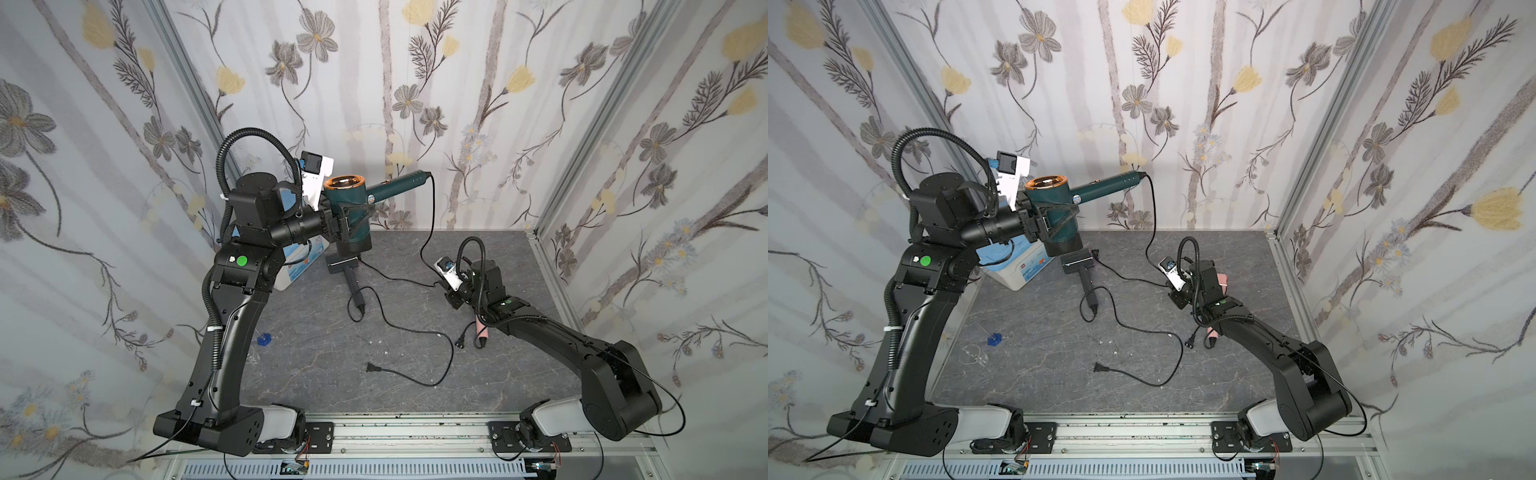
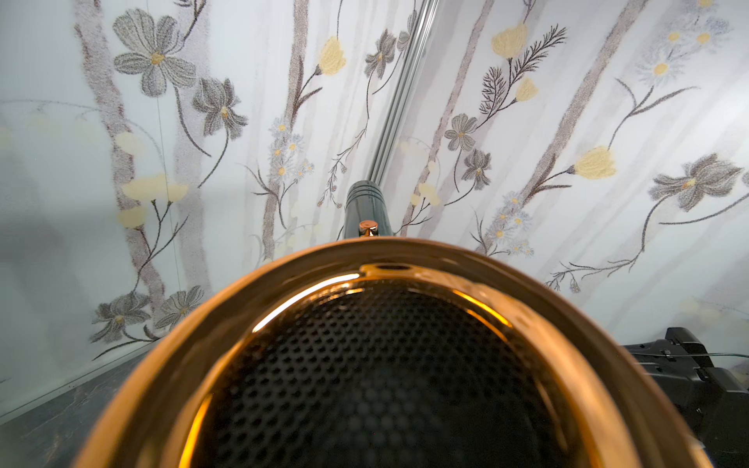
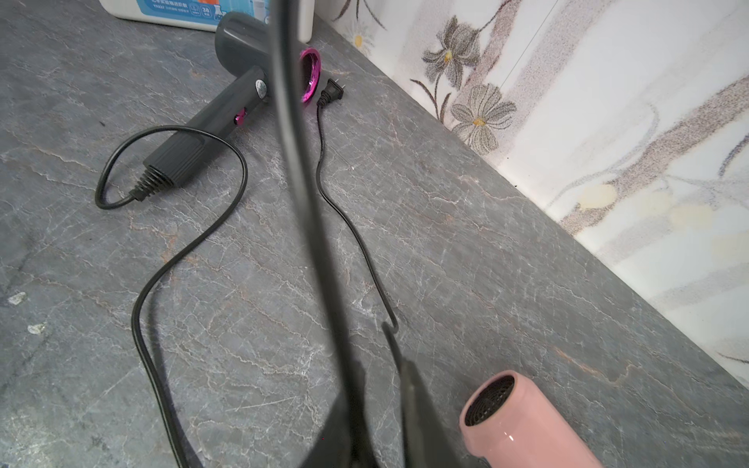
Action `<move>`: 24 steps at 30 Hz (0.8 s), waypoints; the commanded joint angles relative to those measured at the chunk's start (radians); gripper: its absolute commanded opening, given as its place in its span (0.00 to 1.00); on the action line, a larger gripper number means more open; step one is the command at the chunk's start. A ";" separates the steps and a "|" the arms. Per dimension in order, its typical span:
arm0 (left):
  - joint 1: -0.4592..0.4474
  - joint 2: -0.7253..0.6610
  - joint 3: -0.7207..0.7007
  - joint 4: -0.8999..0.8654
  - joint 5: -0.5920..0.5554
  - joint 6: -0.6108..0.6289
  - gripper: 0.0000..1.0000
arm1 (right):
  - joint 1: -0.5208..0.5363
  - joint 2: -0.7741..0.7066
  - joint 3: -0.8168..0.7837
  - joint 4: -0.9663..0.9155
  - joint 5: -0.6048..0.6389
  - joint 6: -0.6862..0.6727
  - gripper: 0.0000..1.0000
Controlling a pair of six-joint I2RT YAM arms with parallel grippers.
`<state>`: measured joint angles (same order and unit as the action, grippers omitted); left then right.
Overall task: Wrap the cord around the hair dryer
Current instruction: Wrap the power cord around the hair dryer.
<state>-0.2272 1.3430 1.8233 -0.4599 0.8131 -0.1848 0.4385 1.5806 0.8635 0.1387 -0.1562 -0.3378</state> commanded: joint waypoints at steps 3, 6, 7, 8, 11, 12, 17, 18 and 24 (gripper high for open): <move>0.019 0.007 -0.005 0.100 -0.036 -0.009 0.00 | 0.001 -0.098 -0.012 0.039 -0.031 0.004 0.00; 0.032 0.023 -0.014 0.137 -0.053 -0.029 0.00 | 0.007 -0.196 0.008 -0.023 -0.019 -0.011 0.00; 0.036 0.029 -0.012 0.146 -0.055 -0.035 0.00 | 0.011 -0.227 0.018 -0.048 -0.015 -0.017 0.00; 0.041 0.038 -0.009 0.157 -0.056 -0.041 0.00 | 0.015 -0.263 0.032 -0.075 -0.010 -0.025 0.00; 0.044 0.066 0.004 0.177 -0.052 -0.051 0.00 | 0.031 -0.352 0.080 -0.168 -0.006 -0.052 0.00; 0.044 0.073 0.009 0.184 -0.046 -0.054 0.00 | 0.039 -0.378 0.101 -0.204 -0.006 -0.066 0.00; 0.043 0.120 0.044 0.189 0.021 -0.048 0.00 | 0.090 -0.446 0.238 -0.384 0.043 -0.130 0.00; 0.044 0.135 0.053 0.181 0.049 -0.039 0.00 | 0.103 -0.449 0.275 -0.424 0.060 -0.142 0.00; 0.024 0.194 0.029 0.174 0.200 0.030 0.00 | 0.165 -0.401 0.515 -0.602 0.136 -0.207 0.00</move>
<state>-0.1936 1.5269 1.8664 -0.3489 0.9024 -0.2081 0.5854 1.1553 1.3087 -0.3515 -0.0700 -0.4908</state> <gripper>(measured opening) 0.749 0.076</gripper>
